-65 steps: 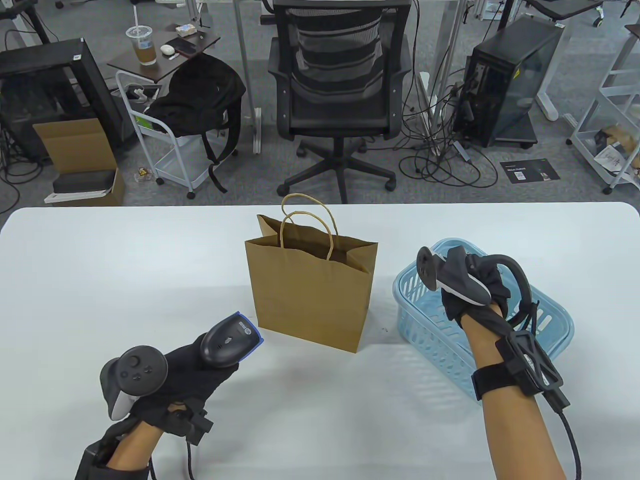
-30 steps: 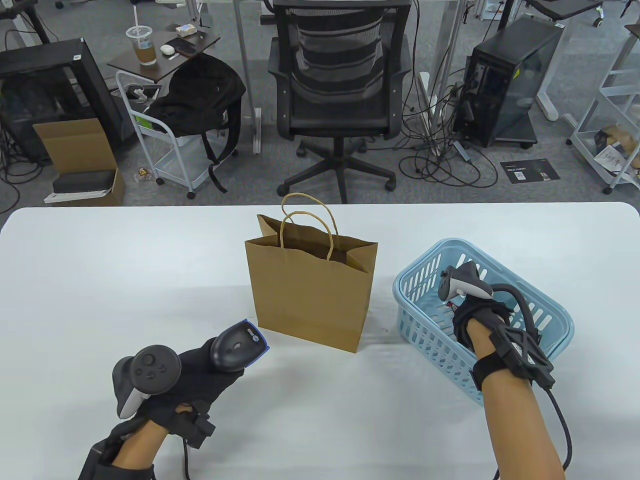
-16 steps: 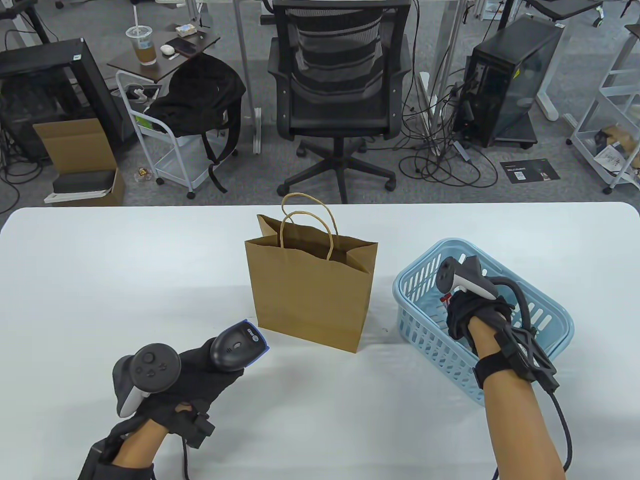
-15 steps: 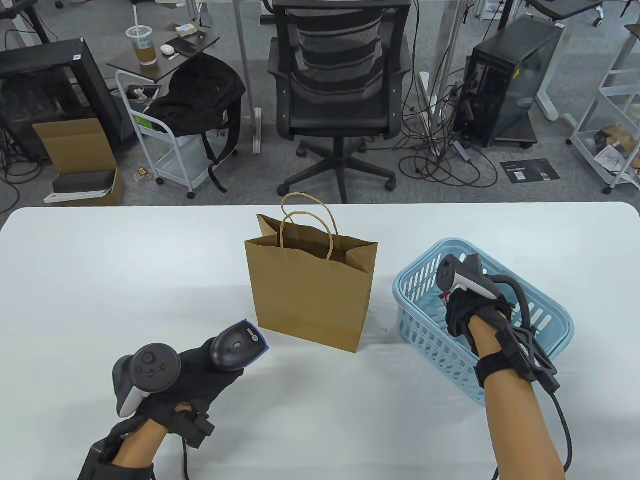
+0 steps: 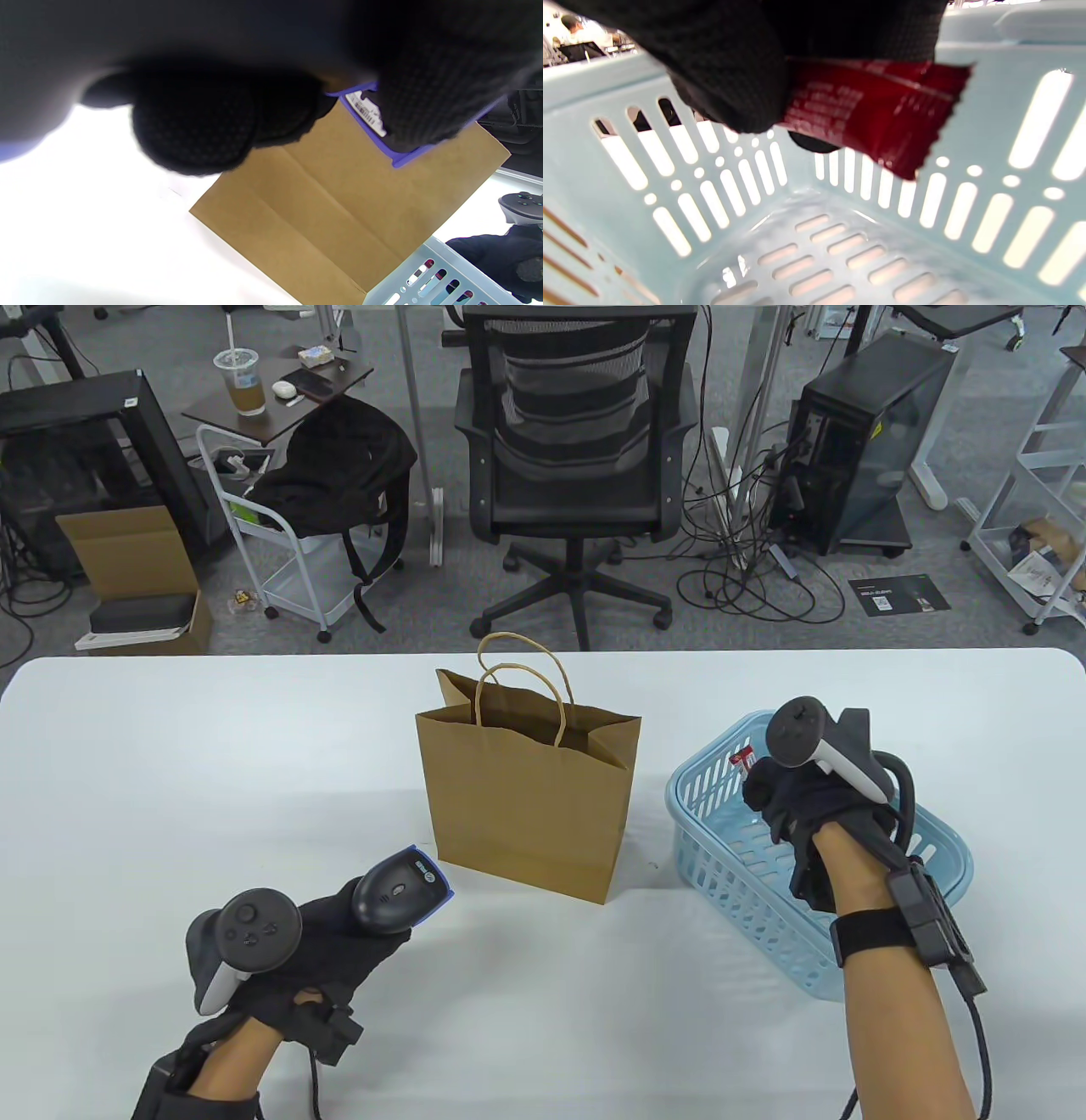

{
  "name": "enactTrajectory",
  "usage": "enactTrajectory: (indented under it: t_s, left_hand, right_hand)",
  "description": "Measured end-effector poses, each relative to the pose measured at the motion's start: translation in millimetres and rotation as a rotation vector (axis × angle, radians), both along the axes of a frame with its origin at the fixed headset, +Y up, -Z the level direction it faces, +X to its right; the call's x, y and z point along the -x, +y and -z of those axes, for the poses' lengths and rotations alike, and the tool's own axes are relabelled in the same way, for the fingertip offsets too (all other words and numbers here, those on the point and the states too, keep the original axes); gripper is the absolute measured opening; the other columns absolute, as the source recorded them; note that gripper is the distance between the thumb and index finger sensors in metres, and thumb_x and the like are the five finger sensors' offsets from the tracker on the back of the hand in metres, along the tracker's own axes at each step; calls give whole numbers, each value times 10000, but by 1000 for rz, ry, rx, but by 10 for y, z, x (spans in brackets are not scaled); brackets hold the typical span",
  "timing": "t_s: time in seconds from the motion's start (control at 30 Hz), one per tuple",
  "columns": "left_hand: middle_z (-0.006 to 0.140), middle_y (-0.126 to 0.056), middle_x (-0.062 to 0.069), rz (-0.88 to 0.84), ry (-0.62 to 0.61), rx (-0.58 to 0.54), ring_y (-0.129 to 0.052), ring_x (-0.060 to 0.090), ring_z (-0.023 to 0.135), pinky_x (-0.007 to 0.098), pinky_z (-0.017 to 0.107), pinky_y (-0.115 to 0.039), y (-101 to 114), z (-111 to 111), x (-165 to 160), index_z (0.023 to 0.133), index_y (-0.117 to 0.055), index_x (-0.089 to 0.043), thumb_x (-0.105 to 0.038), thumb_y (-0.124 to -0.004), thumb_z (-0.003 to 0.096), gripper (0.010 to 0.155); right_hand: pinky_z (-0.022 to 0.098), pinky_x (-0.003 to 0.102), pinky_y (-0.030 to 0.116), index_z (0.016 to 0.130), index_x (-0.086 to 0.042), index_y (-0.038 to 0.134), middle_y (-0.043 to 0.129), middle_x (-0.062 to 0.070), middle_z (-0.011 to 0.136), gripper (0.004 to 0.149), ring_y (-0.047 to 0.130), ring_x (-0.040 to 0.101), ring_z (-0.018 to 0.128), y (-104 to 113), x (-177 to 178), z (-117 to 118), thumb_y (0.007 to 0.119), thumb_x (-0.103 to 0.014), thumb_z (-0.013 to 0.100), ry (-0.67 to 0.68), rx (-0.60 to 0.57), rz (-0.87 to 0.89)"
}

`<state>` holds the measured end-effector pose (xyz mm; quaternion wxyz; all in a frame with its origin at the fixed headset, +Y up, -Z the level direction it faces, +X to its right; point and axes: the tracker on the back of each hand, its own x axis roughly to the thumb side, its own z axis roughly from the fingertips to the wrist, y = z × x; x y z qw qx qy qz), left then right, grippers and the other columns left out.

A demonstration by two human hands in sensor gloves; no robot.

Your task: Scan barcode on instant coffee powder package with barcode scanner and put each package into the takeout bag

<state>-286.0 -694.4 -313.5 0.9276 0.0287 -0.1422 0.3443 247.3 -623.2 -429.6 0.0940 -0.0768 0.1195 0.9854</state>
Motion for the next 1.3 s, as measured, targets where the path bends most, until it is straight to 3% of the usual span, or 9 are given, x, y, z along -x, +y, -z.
enactTrajectory:
  t_s: [0.1,0.2,0.23,0.47,0.7,0.9,1.13,1.3]
  left_hand:
    - [630,-1016,-103,-1,-2,-1,-1108,159,422,390,405,-918,-1,0,1,893,-786,-255,-592,-886,425,585]
    - [630,-1016,-102,6,-8,-6,-1108,159,419,390,404,-918,0,-5,-6,893,-786,-256,-593,-886,424,586]
    - [631,-1015,-104,10,-10,-7,-1107,160,420,389,405,-917,1,-6,-8,893,-786,-256,-591,-886,425,584]
    - [629,-1015,-103,16,-14,-11,-1106,160,415,389,403,-917,-5,-9,-9,892,-786,-255,-591,-886,425,584]
    - [631,-1015,-100,32,-12,-17,-1105,163,418,392,405,-915,-9,-14,-13,894,-786,-254,-590,-887,426,585]
    - [630,-1015,-98,15,-20,-35,-1105,164,416,391,404,-916,3,-23,-15,891,-787,-254,-589,-888,424,583]
    - [630,-1016,-96,16,-23,-51,-1105,164,417,392,405,-915,18,-38,-17,884,-791,-255,-589,-887,425,575]
    - [631,-1015,-97,16,-22,-51,-1106,163,418,392,406,-915,15,-43,-20,882,-792,-255,-590,-886,425,575]
  right_hand:
    - [522,393,869,772,-416,921,930,75,908,401,1032,232,684,109,-111,-88,946,-223,422,-25,-45,41]
    - [511,386,861,961,-462,782,803,163,1069,596,984,224,711,197,-167,-192,908,-199,442,-28,-69,107]
    - [515,388,861,965,-465,775,773,173,1090,597,978,219,714,234,-180,-241,893,-196,445,-19,-82,127]
    - [523,406,845,922,-387,856,807,167,1070,515,969,218,713,428,-112,-443,897,-197,446,44,-180,223]
    - [505,409,819,788,-386,962,894,43,1018,401,962,218,659,909,180,-726,939,-209,429,139,-491,259]
    - [494,408,844,756,-370,973,962,105,923,349,986,190,624,1181,536,-998,939,-235,436,272,-626,373]
    - [497,394,885,710,-407,986,945,97,926,311,1020,166,642,1240,928,-1240,935,-257,442,376,-723,346]
    - [494,393,897,684,-403,1002,964,97,903,312,1041,173,650,1147,1113,-1316,935,-231,432,397,-763,372]
